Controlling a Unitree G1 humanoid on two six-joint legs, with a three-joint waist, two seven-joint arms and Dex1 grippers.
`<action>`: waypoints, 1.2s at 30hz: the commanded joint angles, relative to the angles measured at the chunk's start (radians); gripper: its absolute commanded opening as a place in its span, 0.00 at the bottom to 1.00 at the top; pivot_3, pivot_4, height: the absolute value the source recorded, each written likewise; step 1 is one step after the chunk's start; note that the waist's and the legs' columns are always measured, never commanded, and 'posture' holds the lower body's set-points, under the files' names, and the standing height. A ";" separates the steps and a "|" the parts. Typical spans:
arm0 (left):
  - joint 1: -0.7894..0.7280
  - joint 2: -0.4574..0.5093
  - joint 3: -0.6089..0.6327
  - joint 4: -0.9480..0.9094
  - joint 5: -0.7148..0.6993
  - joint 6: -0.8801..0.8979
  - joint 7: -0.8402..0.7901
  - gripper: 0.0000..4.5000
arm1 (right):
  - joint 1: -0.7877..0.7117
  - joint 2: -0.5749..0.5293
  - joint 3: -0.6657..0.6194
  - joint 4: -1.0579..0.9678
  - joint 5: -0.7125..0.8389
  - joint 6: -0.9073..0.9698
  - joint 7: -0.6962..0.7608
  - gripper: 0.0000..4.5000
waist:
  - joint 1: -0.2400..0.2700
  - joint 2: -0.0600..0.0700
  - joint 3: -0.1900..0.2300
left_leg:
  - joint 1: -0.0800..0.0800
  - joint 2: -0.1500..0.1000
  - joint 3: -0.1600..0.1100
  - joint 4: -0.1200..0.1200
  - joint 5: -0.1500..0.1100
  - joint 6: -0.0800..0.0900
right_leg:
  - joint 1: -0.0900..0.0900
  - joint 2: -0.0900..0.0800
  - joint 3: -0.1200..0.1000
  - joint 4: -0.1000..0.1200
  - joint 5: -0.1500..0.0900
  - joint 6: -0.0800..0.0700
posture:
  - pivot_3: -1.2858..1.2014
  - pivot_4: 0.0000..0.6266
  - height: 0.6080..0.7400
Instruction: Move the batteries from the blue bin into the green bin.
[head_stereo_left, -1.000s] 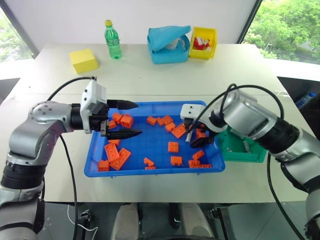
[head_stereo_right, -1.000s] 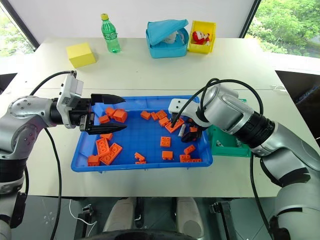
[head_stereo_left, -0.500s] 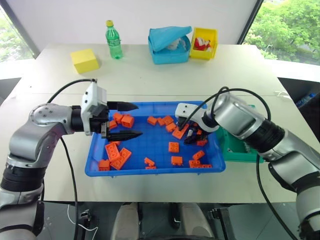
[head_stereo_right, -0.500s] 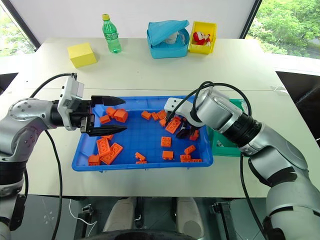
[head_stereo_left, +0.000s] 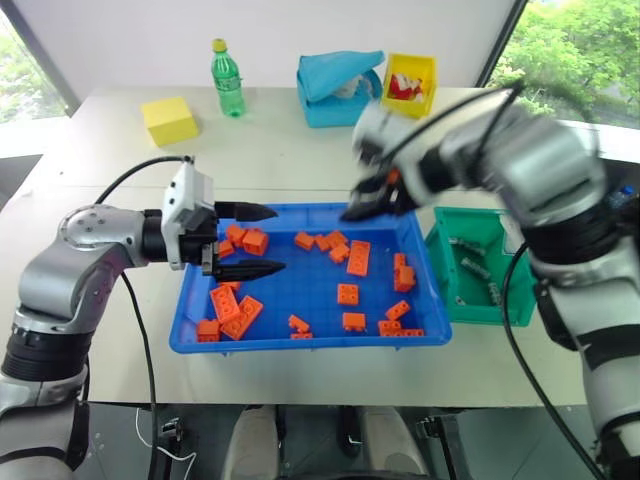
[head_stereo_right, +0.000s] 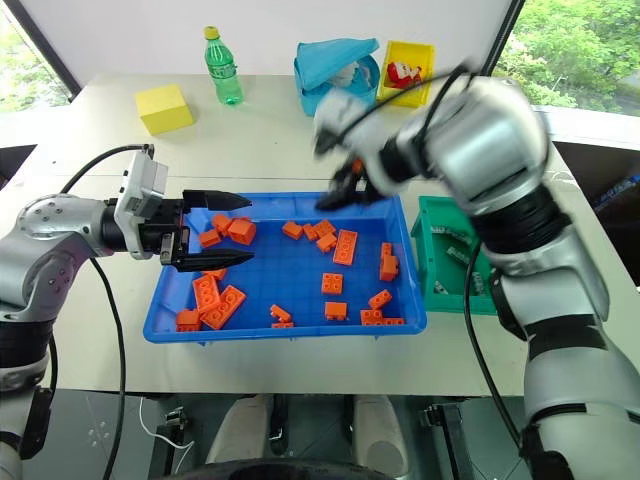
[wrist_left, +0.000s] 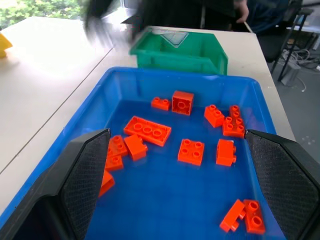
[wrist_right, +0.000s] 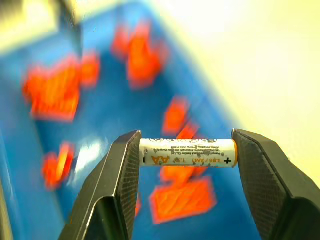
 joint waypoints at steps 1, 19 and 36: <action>-0.024 0.008 0.014 0.014 -0.004 -0.013 -0.019 1.00 | 0.030 -0.061 -0.140 -0.029 0.029 0.048 -0.058 0.49 | 0.002 0.000 0.000 | 0.000 0.000 0.000 0.000 0.000 0.000 | 0.000 -0.001 0.000 -0.001 0.000 0.000 | 0.52 0.24 0.97; -0.156 0.031 -0.008 0.239 0.065 -0.047 -0.105 1.00 | 0.863 -0.393 -0.481 -0.364 0.114 -0.131 -0.137 0.79 | -0.010 0.001 0.001 | -0.004 0.000 0.000 0.000 0.000 0.001 | -0.005 0.001 0.002 0.001 0.000 0.000 | 0.52 0.24 0.97; -0.010 0.268 0.157 0.335 0.047 -0.057 -0.247 1.00 | 1.085 -0.503 -0.701 0.147 0.119 -1.037 0.346 0.99 | -0.015 0.001 0.001 | -0.003 0.000 0.001 0.001 0.000 0.001 | -0.005 0.001 0.002 0.001 0.000 0.001 | 0.52 0.24 0.97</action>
